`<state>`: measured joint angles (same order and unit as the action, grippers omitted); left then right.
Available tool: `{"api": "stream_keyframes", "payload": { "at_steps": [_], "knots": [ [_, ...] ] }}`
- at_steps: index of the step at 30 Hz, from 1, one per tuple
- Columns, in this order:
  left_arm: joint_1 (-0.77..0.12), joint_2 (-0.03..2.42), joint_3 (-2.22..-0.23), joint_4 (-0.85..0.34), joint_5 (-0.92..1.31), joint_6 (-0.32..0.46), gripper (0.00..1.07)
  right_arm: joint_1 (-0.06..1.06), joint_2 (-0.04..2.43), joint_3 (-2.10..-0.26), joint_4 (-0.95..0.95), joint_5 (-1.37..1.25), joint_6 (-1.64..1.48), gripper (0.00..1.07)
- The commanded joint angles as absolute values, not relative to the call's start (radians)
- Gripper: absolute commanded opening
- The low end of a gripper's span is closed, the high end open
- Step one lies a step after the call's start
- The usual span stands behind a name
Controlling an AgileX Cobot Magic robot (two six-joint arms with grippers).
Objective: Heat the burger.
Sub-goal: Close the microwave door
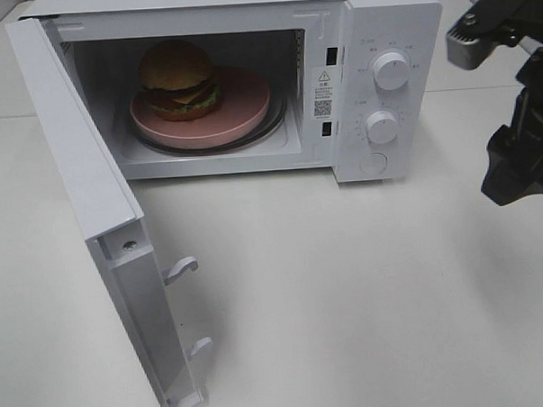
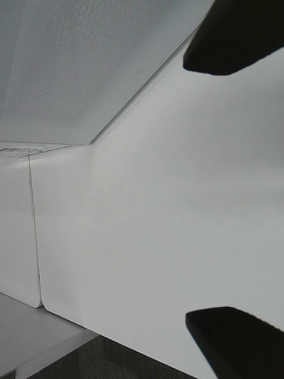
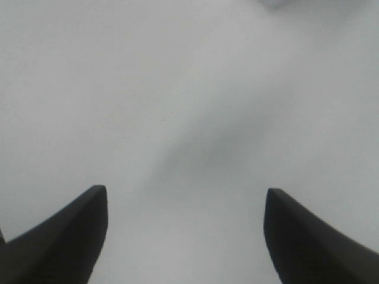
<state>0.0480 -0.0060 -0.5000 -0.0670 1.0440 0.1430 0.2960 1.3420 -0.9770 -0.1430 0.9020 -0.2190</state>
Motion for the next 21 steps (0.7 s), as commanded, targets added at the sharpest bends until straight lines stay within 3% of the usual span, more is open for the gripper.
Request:
{"api": "stream_keyframes", "payload": {
  "at_steps": [1, 11, 15, 21],
  "knots": [
    [0.051, -0.025, -0.497, -0.077, 1.033, 0.141, 1.01, 0.184, 1.334, -0.971, -0.204, 0.894, 0.045, 0.73],
    [0.051, -0.025, -0.497, -0.077, 1.033, 0.141, 1.01, 0.019, 1.322, -0.965, -0.272, 0.942, 0.218, 0.73],
    [0.051, -0.025, -0.497, -0.077, 1.033, 0.141, 1.01, 0.013, 1.276, -0.935, -0.271, 0.94, 0.224, 0.74],
    [0.051, -0.025, -0.497, -0.077, 1.033, 0.141, 1.01, 0.013, 1.016, -0.778, -0.174, 0.959, 0.157, 0.8]
  ]
}}
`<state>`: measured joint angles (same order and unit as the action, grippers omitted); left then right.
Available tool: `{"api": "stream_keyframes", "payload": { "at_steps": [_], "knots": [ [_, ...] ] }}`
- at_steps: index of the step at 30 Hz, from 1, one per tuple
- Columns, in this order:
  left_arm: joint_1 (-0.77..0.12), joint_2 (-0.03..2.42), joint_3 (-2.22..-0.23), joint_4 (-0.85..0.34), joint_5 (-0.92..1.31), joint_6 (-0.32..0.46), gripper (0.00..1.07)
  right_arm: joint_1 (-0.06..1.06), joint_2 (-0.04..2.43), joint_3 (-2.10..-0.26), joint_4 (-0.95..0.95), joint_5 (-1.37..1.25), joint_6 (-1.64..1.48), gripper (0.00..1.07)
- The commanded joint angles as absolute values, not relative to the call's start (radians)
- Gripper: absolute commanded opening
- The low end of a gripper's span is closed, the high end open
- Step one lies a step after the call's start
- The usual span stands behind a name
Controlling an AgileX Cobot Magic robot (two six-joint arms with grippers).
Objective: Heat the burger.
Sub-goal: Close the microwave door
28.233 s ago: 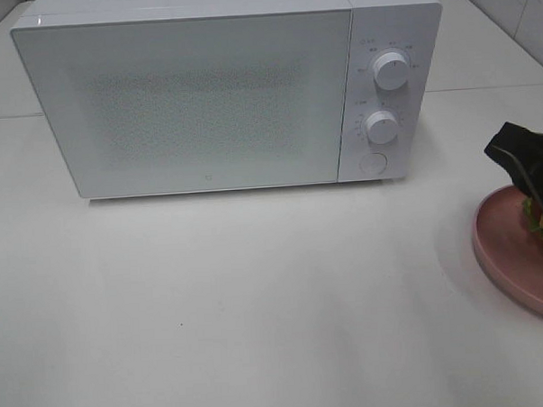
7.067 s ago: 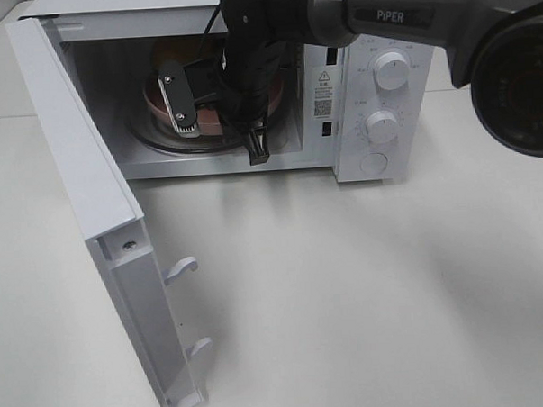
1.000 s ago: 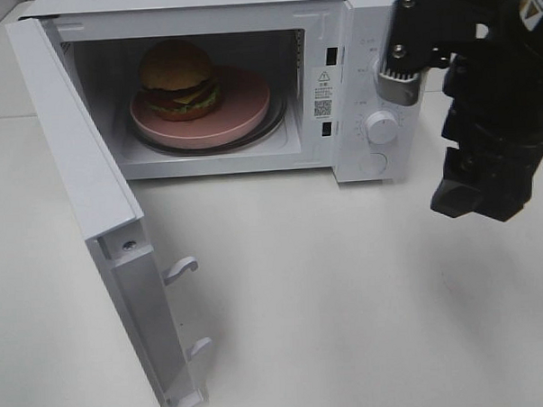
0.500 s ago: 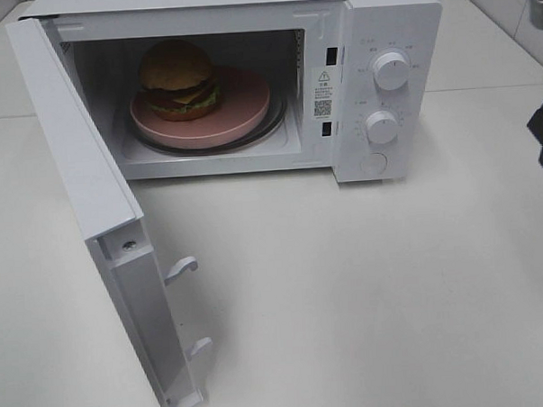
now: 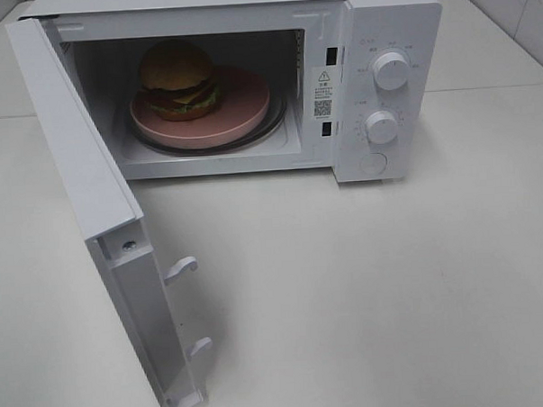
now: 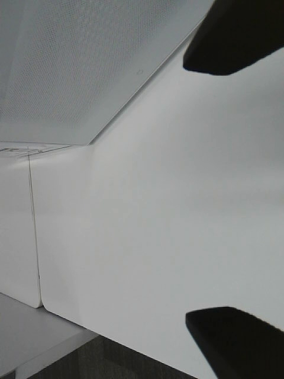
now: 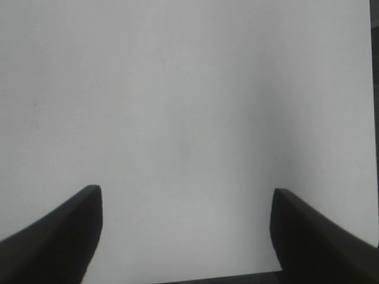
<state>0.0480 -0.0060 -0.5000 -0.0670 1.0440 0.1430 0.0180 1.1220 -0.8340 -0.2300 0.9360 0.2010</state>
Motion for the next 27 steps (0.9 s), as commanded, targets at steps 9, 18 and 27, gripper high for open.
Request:
{"api": "stream_keyframes", "payload": {
  "at_steps": [9, 18, 27],
  "knots": [
    [0.051, -0.025, -0.497, -0.077, 1.033, 0.141, 1.01, 0.013, 0.582, -0.611, -0.088, 0.956, 0.077, 0.79],
    [0.051, -0.025, -0.497, -0.077, 1.033, 0.141, 1.01, 0.013, 0.32, -0.53, -0.063, 0.957, 0.061, 0.76],
    [0.051, -0.025, -0.497, -0.077, 1.033, 0.141, 1.01, 0.014, 0.093, -0.49, 0.0, 0.961, -0.021, 0.76]
  ]
}}
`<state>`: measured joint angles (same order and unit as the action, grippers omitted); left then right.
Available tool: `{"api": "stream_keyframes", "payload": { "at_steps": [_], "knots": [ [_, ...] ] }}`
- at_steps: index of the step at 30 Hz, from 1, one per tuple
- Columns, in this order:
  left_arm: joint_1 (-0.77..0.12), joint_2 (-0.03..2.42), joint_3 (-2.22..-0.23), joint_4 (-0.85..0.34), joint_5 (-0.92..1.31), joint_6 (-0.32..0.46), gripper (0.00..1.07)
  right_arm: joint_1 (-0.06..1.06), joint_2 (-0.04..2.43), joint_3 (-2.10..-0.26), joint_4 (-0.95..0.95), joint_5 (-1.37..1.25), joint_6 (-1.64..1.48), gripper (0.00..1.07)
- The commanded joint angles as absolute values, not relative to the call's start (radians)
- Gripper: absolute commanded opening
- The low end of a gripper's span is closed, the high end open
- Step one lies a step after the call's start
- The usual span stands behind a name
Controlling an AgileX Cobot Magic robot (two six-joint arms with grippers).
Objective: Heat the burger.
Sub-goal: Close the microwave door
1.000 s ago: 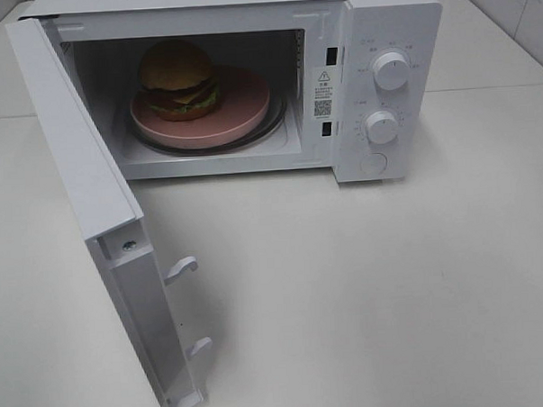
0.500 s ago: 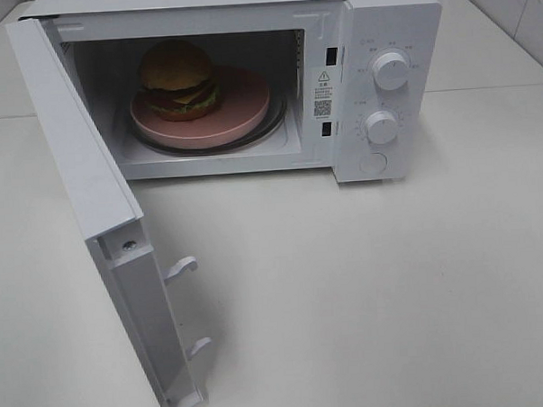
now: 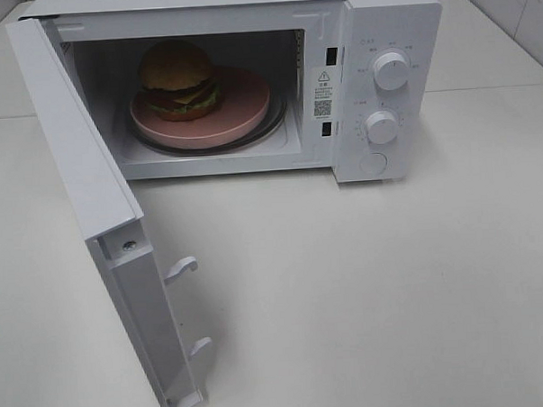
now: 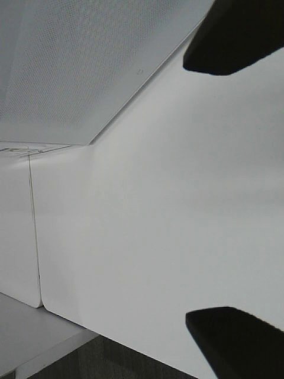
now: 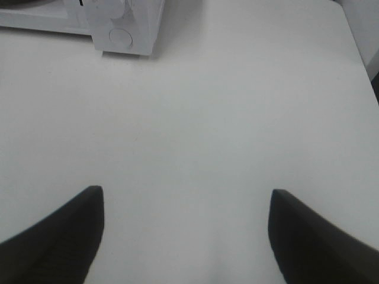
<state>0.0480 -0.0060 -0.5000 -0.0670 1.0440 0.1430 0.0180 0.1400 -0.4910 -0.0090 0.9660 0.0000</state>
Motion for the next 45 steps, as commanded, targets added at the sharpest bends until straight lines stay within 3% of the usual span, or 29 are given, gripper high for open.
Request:
{"api": "stream_keyframes", "payload": {
  "at_steps": [1, 10, 13, 14, 24, 32, 34, 40, 45],
  "knots": [
    [0.051, -0.025, -0.497, -0.077, 1.033, 0.141, 1.01, 0.014, 0.093, -0.49, 0.0, 0.961, -0.021, 0.76],
    [0.051, -0.025, -0.497, -0.077, 1.033, 0.143, 1.01, 0.015, -0.031, -0.49, -0.012, 0.962, -0.025, 0.86],
    [0.051, -0.024, -0.497, -0.077, 1.033, 0.142, 1.01, 0.015, -0.031, -0.49, -0.012, 0.962, -0.035, 0.94],
    [0.051, -0.024, -0.497, -0.077, 1.033, 0.142, 1.01, 0.015, -0.031, -0.49, -0.01, 0.962, -0.039, 1.01],
    [0.051, -0.024, -0.497, -0.077, 1.033, 0.142, 1.01, 0.015, -0.031, -0.49, 0.0, 0.962, -0.068, 1.0],
    [0.051, -0.024, -0.497, -0.077, 1.033, 0.141, 1.01, 0.015, -0.031, -0.49, -0.006, 0.962, -0.065, 0.86],
    [0.051, -0.024, -0.497, -0.077, 1.033, 0.141, 1.01, 0.015, -0.031, -0.49, 0.0, 0.962, -0.065, 0.71],
    [0.051, -0.024, -0.497, -0.077, 1.033, 0.141, 1.01, 0.015, -0.031, -0.49, -0.006, 0.962, -0.065, 0.54],
    [0.051, -0.024, -0.497, -0.077, 1.033, 0.141, 1.01, 0.015, -0.031, -0.49, -0.006, 0.962, -0.065, 0.49]
  ]
}}
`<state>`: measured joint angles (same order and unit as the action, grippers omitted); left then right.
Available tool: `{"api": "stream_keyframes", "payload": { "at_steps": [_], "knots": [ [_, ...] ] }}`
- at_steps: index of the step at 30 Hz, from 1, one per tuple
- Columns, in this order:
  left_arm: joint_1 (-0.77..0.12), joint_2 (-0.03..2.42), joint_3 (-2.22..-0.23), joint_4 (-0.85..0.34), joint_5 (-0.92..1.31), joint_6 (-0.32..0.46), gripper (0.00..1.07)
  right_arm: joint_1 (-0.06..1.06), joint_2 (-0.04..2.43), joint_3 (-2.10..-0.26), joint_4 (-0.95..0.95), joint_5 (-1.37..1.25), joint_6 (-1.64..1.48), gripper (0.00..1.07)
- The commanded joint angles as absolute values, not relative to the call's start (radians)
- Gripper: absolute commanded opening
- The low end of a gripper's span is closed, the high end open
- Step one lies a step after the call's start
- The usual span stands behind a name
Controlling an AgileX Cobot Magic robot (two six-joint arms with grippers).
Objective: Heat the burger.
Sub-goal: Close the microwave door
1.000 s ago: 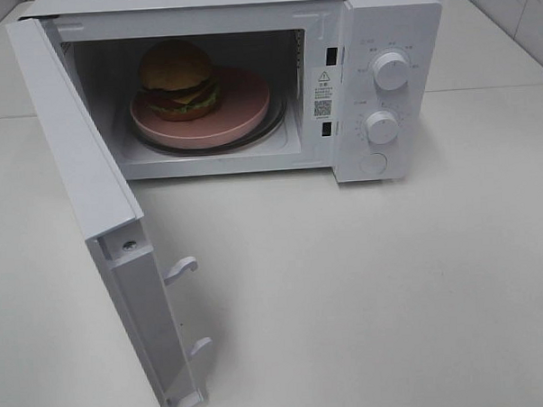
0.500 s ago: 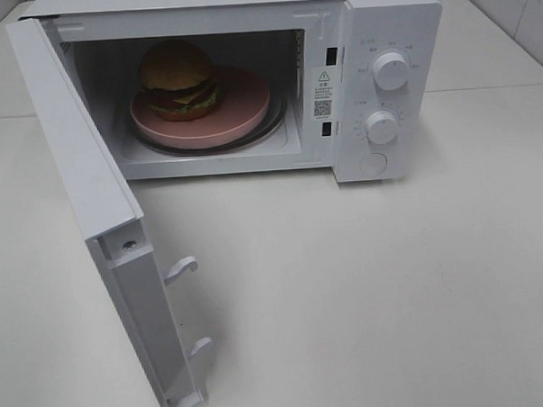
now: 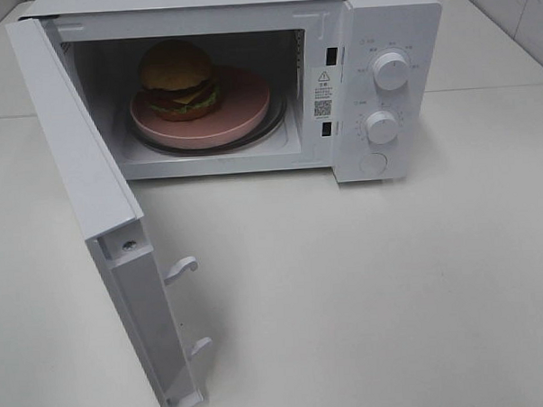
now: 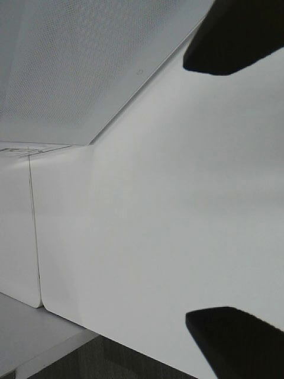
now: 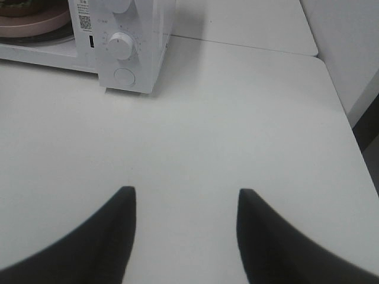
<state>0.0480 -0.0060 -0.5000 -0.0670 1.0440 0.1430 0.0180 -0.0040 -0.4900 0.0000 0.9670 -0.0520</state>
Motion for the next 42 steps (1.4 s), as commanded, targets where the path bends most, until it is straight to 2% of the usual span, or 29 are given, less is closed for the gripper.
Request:
{"api": "stream_keyframes", "payload": {
  "at_steps": [1, 14, 22, 25, 26, 27, 28, 29, 30, 31, 32, 33, 34, 40, 42],
  "knots": [
    [0.051, -0.024, -0.497, -0.077, 1.033, 0.141, 1.01, 0.015, -0.031, -0.49, -0.006, 0.962, -0.065, 0.49],
    [0.051, -0.021, -0.504, -0.075, 1.025, 0.143, 1.01, 0.015, -0.031, -0.49, 0.0, 0.962, -0.066, 0.49],
    [0.051, 0.196, -0.538, -0.117, 0.746, 0.145, 1.01, 0.015, -0.031, -0.49, 0.0, 0.962, -0.065, 0.49],
    [0.051, 0.301, -0.515, -0.122, 0.617, 0.147, 0.98, 0.015, -0.031, -0.49, 0.0, 0.962, -0.065, 0.49],
    [0.051, 0.364, -0.489, -0.123, 0.523, 0.172, 0.91, 0.015, -0.031, -0.49, 0.0, 0.962, -0.065, 0.49],
    [0.051, 0.364, -0.489, -0.123, 0.523, 0.172, 0.91, 0.015, -0.031, -0.49, 0.0, 0.962, -0.065, 0.49],
    [0.051, 0.413, -0.464, -0.141, 0.424, 0.204, 0.78, 0.015, -0.031, -0.49, 0.0, 0.962, -0.065, 0.49],
    [0.051, 0.413, -0.464, -0.141, 0.424, 0.204, 0.78, 0.015, -0.031, -0.49, 0.0, 0.962, -0.065, 0.49],
    [0.051, 0.439, -0.451, -0.158, 0.363, 0.214, 0.67, 0.015, -0.031, -0.49, 0.0, 0.962, -0.065, 0.49],
    [0.051, 0.483, -0.423, -0.2, 0.227, 0.231, 0.36, 0.015, -0.031, -0.49, 0.0, 0.962, -0.065, 0.49],
    [0.051, 0.483, -0.423, -0.2, 0.227, 0.231, 0.36, 0.015, -0.031, -0.49, 0.0, 0.962, -0.065, 0.49],
    [0.051, 0.525, -0.389, -0.23, 0.098, 0.231, 0.03, 0.015, -0.031, -0.49, 0.0, 0.962, -0.065, 0.49],
    [0.051, 0.548, -0.373, -0.232, 0.035, 0.231, 0.0, 0.015, -0.031, -0.49, 0.0, 0.962, -0.065, 0.49],
    [0.051, 0.652, -0.31, -0.231, -0.155, 0.227, 0.0, 0.015, -0.031, -0.49, 0.0, 0.962, -0.065, 0.49],
    [0.051, 0.701, -0.287, -0.23, -0.223, 0.204, 0.0, 0.015, -0.031, -0.49, 0.0, 0.962, -0.065, 0.49]
  ]
}}
